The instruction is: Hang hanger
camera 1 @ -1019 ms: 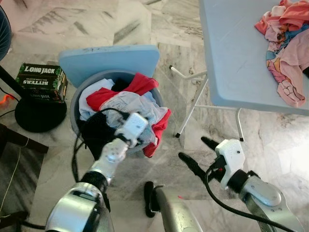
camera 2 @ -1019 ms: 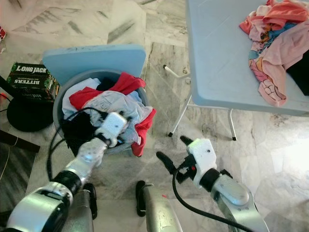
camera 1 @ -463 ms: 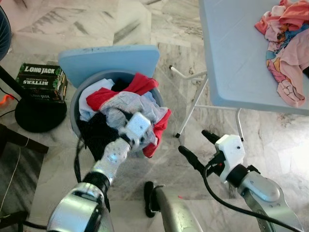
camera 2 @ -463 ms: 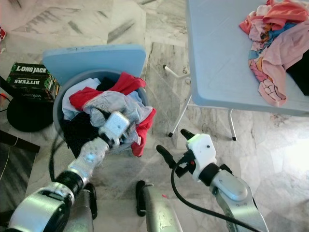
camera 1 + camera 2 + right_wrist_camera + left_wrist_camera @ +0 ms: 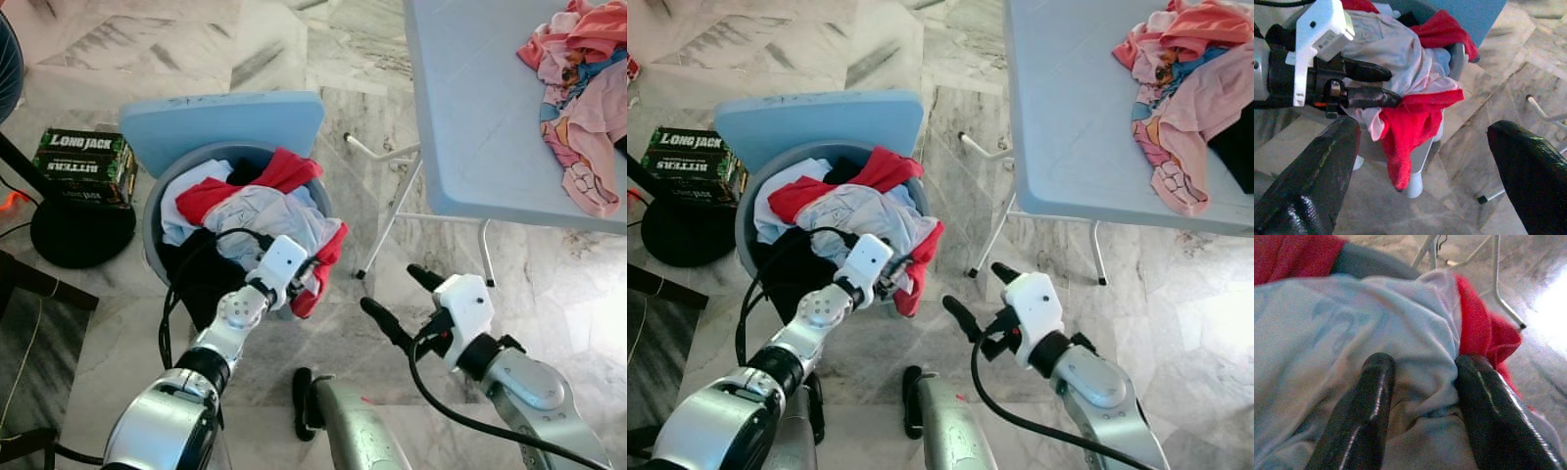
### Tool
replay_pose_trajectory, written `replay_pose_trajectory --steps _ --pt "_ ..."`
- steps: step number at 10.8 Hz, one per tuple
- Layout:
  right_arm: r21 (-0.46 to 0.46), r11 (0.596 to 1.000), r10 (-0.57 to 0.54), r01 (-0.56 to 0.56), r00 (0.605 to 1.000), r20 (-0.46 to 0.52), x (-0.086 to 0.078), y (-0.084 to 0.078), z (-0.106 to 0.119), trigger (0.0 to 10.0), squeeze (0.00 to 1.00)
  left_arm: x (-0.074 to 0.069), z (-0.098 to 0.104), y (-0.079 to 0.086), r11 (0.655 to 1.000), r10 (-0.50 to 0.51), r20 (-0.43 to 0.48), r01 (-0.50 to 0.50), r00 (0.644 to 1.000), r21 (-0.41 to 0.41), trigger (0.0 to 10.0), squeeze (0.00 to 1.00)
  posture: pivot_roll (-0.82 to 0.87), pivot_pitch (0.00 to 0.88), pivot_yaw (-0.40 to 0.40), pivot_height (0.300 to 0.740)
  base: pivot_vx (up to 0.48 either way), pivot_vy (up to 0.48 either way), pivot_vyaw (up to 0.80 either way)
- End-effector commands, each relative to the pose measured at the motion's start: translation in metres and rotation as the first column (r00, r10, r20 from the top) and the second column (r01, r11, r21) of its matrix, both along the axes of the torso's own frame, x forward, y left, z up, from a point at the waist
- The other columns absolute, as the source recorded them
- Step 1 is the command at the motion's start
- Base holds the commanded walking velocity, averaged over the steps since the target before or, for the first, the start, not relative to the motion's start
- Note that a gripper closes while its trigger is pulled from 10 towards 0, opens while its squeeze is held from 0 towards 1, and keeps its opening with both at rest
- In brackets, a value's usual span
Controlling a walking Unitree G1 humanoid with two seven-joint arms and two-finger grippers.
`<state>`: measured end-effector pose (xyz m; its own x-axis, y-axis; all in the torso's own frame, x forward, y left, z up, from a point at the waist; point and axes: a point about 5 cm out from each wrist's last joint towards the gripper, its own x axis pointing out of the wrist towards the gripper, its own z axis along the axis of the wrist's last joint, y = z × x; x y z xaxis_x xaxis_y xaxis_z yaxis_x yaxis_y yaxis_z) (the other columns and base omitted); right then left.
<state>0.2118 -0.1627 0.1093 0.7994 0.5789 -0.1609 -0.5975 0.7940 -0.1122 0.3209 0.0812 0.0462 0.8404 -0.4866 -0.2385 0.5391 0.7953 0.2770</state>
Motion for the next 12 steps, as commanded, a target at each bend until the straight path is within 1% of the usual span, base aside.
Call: replay_pose_trajectory --steps 1,2,5,7,9,10,11,12 --pt "-0.018 1.000 -0.009 0.008 1.000 -0.023 -0.004 -0.003 -0.007 10.0 0.00 -0.009 -0.016 0.005 0.999 0.023 -0.077 -0.020 0.997 0.034 0.0 0.00 -0.20 0.303 -0.170 0.740 0.000 0.000 0.00" --pt "-0.018 1.000 -0.009 0.009 1.000 -0.022 -0.003 -0.003 -0.007 10.0 0.00 -0.008 -0.016 0.007 0.999 0.033 -0.078 -0.030 0.996 0.041 0.0 0.00 -0.20 0.303 -0.170 0.740 0.000 0.000 0.00" --pt "-0.014 1.000 -0.001 0.001 1.000 -0.019 0.001 -0.001 -0.010 10.0 0.00 -0.005 -0.017 0.023 0.994 0.102 -0.080 -0.098 0.992 0.052 0.0 0.00 -0.18 0.294 -0.165 0.740 0.000 0.000 0.00" --pt "-0.011 1.000 0.004 -0.004 1.000 -0.014 0.004 0.001 -0.010 10.0 0.00 -0.005 -0.017 0.030 0.991 0.132 -0.078 -0.129 0.988 0.044 0.0 0.00 -0.17 0.292 -0.162 0.740 0.000 0.000 0.00" --pt "-0.006 1.000 0.000 -0.001 1.000 -0.011 0.004 0.003 -0.011 10.0 0.00 0.004 -0.002 0.041 0.977 0.211 0.033 -0.212 0.977 0.020 0.0 0.00 -0.16 0.285 -0.154 0.740 0.000 0.000 0.00" --pt "-0.002 1.000 0.000 0.000 1.000 -0.007 0.005 0.005 -0.012 10.0 0.00 0.007 0.010 0.044 0.973 0.231 0.132 -0.230 0.964 -0.026 0.0 0.00 -0.15 0.283 -0.150 0.740 0.000 0.000 0.00" --pt "0.001 1.000 0.002 -0.002 1.000 -0.006 0.006 0.007 -0.012 10.0 0.00 0.007 0.016 0.047 0.971 0.240 0.177 -0.235 0.954 -0.051 0.0 0.00 -0.14 0.281 -0.148 0.740 0.000 0.000 0.00" --pt "0.009 1.000 0.009 -0.009 1.000 0.004 0.010 0.011 -0.012 10.0 0.00 0.003 0.033 0.057 0.959 0.280 0.320 -0.249 0.905 -0.135 0.0 0.00 -0.12 0.281 -0.147 0.740 0.000 0.000 0.00"
